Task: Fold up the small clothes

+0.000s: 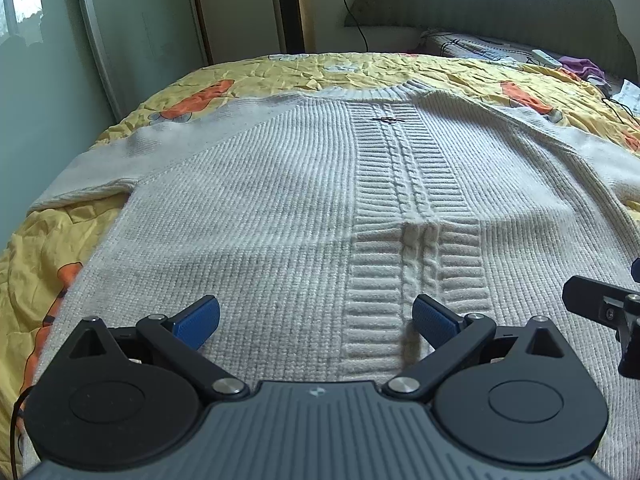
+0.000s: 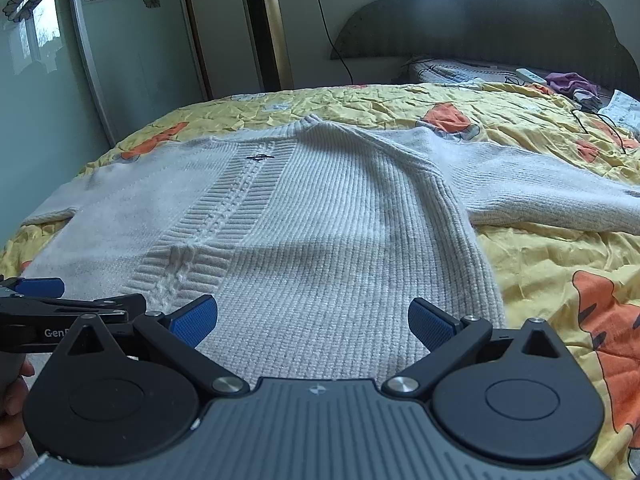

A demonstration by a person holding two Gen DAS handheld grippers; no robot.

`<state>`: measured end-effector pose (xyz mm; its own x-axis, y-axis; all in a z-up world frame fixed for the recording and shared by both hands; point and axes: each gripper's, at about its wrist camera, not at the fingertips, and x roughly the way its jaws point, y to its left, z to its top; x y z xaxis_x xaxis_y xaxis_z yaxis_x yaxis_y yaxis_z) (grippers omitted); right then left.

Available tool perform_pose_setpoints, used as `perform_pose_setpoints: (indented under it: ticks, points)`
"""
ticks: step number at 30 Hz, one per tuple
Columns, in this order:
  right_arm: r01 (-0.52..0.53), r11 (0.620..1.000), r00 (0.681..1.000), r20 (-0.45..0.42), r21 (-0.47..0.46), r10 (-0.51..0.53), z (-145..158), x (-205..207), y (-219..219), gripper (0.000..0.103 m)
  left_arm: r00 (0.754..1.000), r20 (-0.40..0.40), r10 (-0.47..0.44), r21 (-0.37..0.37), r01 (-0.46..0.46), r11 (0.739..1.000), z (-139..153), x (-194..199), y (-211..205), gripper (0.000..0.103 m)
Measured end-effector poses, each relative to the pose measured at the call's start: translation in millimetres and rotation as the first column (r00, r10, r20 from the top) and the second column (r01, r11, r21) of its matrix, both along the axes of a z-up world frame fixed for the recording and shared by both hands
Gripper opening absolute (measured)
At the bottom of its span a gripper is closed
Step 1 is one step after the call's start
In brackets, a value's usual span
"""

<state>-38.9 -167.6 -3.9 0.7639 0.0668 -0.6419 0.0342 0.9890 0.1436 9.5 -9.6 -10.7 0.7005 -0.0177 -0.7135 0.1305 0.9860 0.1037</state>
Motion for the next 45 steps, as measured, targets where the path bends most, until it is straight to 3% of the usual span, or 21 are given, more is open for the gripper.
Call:
perform_pose_setpoints:
  ticks: [10,33,40,45]
  points:
    - [-0.066,0.998,0.997,0.045,0.020,0.065,1.0,-3.3,-6.6,0.103,1.000,0.000,-0.005,0.012,0.005,1.000,0.0,6.8,-11.2,0.103]
    - [0.039,0.998,0.999,0.033,0.052,-0.041,2.7,6.3,-71.7,0.103,1.000,-0.006,-0.016,0.027,0.016,1.000,-7.8,33.1,-45.9,0.103]
    - [0.139,0.990,0.989,0.038,0.034,-0.140,0.8,8.7,-117.7,0.103,0.998,0.057,-0.031,0.021,0.030,0.999,-14.4,30.0,-52.1,0.103]
    - [0.288,0.953,0.957,0.020,0.092,-0.291,-7.3,6.8,-183.3,0.103,0.994,0.097,-0.046,0.032,0.043,0.999,-17.6,27.0,-56.3,0.103]
